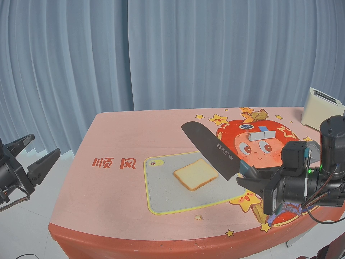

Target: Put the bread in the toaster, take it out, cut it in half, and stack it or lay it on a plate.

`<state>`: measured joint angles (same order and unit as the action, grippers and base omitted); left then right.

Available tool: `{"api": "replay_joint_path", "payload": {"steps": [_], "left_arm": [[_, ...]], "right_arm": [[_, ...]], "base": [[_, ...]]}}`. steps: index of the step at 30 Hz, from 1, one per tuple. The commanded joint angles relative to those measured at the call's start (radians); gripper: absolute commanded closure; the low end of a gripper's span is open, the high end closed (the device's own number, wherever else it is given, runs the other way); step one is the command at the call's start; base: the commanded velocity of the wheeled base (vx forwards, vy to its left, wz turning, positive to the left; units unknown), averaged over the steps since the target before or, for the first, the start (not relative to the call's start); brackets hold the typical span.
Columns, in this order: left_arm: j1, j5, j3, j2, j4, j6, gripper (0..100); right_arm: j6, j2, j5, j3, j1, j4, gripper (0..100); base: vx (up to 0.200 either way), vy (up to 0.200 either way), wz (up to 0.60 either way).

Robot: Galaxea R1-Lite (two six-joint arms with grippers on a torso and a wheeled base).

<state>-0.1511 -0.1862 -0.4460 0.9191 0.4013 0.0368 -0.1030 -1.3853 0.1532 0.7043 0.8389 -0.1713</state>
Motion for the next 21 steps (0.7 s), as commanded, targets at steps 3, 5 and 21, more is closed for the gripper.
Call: {"api": "replay_joint_path", "payload": {"steps": [3, 5, 21], "left_arm": [[-0.001, 0.001, -0.002, -0.005, 0.001, 0.000, 0], [-0.001, 0.001, -0.002, -0.005, 0.001, 0.000, 0], [-0.005, -0.009, -0.036, 0.037, 0.018, -0.015, 0]], "right_arm": [[0.000, -0.004, 0.000, 0.000, 0.003, 0.001, 100], [0.000, -0.004, 0.000, 0.000, 0.003, 0.001, 100], [0.000, -0.008, 0.000, -0.006, 0.017, 0.003, 100]], "base": [[0.000, 0.000, 0.00], [0.000, 0.000, 0.00], [0.000, 0.000, 0.00]]}}
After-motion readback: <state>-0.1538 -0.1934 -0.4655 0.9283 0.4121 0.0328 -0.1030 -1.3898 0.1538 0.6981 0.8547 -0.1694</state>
